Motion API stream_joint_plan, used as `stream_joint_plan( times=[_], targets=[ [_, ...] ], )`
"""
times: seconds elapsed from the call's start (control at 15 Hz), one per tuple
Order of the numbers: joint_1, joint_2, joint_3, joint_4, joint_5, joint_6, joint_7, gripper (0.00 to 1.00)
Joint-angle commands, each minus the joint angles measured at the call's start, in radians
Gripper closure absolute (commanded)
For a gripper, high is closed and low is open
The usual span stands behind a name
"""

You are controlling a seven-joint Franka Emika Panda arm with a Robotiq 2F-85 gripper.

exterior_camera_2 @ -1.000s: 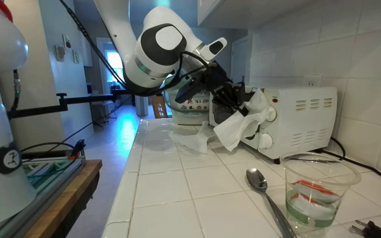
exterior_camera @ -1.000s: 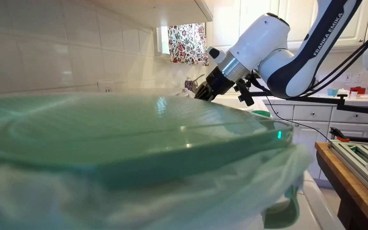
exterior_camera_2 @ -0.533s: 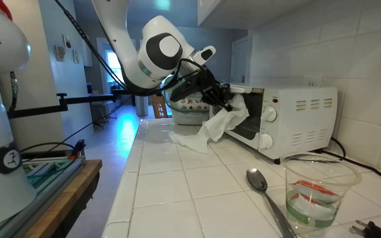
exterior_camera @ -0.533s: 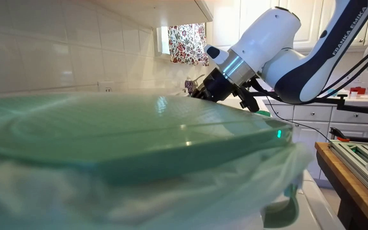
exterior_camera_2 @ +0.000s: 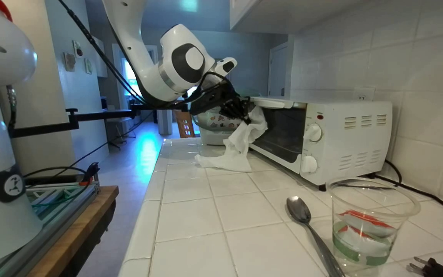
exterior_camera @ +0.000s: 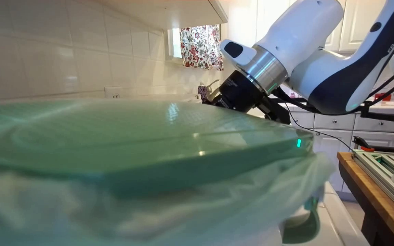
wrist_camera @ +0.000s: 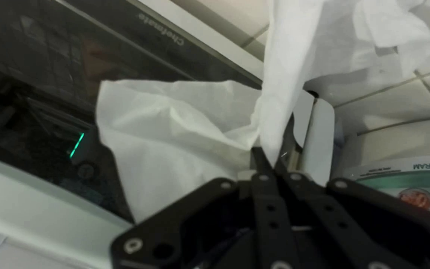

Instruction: Pick up the tissue and then use it to wipe the mini oven door

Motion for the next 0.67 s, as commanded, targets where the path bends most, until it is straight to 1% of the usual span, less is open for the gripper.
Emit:
stream_joint_plan(
  times=[0.0,0.13,0.2,0.33,0.6],
  targets=[
    [-0.046,0.018,-0.002,-0.022,-0.029,0.08,-0.015,1.0],
    [-0.066,0.031,-0.023,-0.033,-0.027,0.071,-0.015,1.0],
    [-0.09,0.04,-0.028,-0.041,-0.029,0.069,-0.009,1.0],
    [-0.112,0.048,-0.06,-0.06,-0.02,0.067,-0.01,1.0],
    [-0.127,0.048,-0.146,-0.083,0.001,0.076,-0.012,1.0]
  ],
)
